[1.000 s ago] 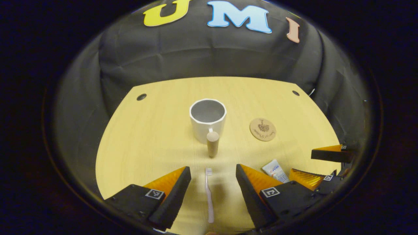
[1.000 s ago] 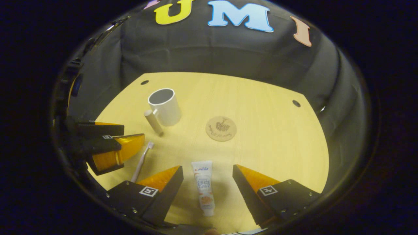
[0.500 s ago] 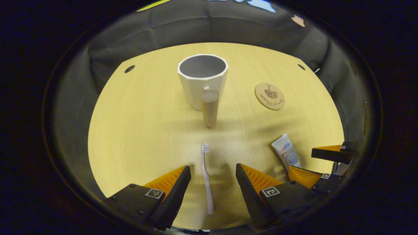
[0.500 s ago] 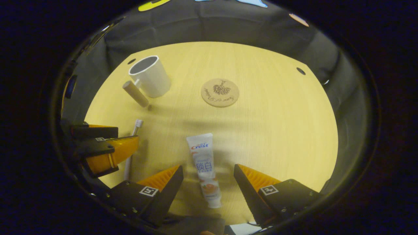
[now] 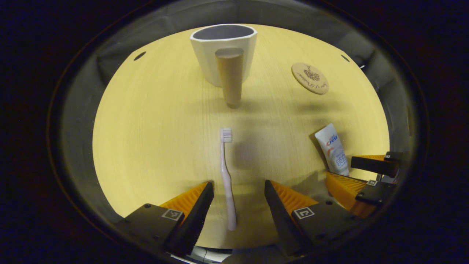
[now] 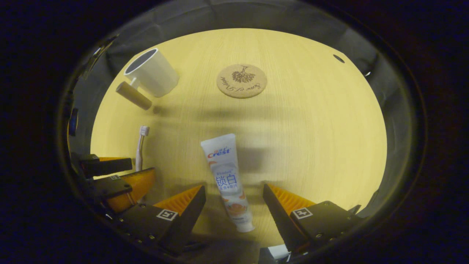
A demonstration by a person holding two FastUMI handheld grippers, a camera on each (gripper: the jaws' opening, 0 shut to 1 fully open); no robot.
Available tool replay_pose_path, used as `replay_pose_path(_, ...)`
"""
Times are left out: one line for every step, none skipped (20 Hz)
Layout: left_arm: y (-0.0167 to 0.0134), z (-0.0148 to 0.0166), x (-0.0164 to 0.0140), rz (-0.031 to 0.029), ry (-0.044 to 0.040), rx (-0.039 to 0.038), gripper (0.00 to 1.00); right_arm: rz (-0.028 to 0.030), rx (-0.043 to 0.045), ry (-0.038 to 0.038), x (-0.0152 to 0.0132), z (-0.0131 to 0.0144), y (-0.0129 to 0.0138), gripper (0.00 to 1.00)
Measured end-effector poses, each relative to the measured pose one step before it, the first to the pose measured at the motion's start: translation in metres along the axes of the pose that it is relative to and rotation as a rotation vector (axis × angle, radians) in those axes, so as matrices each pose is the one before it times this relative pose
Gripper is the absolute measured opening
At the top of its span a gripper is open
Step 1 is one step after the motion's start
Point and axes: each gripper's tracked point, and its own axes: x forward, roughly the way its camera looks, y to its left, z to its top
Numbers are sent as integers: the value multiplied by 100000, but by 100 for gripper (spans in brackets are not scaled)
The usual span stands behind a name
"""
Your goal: Put the toothbrush and toothpaste on the desktop into the cup, then pick up the cup and place it on the coaster on the desktop.
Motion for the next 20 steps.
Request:
replay_pose_path(-12, -102, 131, 0, 500, -11, 94, 584, 468, 777, 147, -31, 48, 93)
replay_pose_path(40, -52, 176, 139, 462, 63, 93, -164, 132, 1017, 232, -185, 4, 93)
replay_pose_path(-4, -50, 145, -36, 408, 92, 93, -183, 10, 589, 172, -2, -51, 93)
replay_pose_path(301, -94, 133, 1260, 473, 353, 93, 54, 122, 465, 200, -16, 24, 93)
replay_pose_path(-20, 305, -159, -149, -469, 917, 90, -784, 328, 15, 31, 90, -169, 90)
replay_pose_path(10, -26, 214, -131, -176, 302, 95, 350, 178, 490, 166, -71, 105, 85)
replay_pose_path(-9, -10, -89, 73, 422, 108, 77, -845, -299, 387, 118, -30, -173, 85)
replay_pose_path(58, 54, 84, 257, -215, 515, 84, -1222, -209, -313, 16, 117, -249, 84)
replay_pose_path(49, 4, 125, 0, 78, 86, 80, -668, 161, 169, 4, 18, -145, 76)
replay_pose_path(-7, 52, -166, -190, -305, 792, 75, -257, -92, 271, 108, -80, -28, 73)
replay_pose_path(-46, 57, 175, -131, -273, -154, 79, -587, 91, -80, -119, 114, -163, 72)
replay_pose_path(15, 0, -86, -223, 116, 787, 62, -1119, 733, 2, 163, 3, -275, 68)
replay_pose_path(53, -25, -25, -151, 381, 854, 57, -375, -325, 521, -29, -11, -115, 52)
replay_pose_path(-179, 300, 64, -959, -1115, -1466, 47, 121, -197, 99, -28, -53, -89, 55)
replay_pose_path(-247, -141, -22, -104, 616, -2815, 36, 365, 261, 263, -74, 20, -54, 54)
replay_pose_path(139, 37, -16, -166, -153, 975, 26, -482, 1697, -35, 296, -156, -253, 53)
replay_pose_path(9, -50, 18, -130, 405, 621, 33, 730, 2896, 599, -914, 258, 153, 37)
replay_pose_path(-101, 62, 167, 256, -687, -1450, 31, 764, 813, -289, 720, -72, -182, 40)
replay_pose_path(-34, 93, -203, -287, -599, 653, 19, 622, 540, -275, -171, 98, 24, 37)
replay_pose_path(120, -140, 14, -536, -188, 777, 19, 31, 1969, -462, -28, -36, -64, 34)
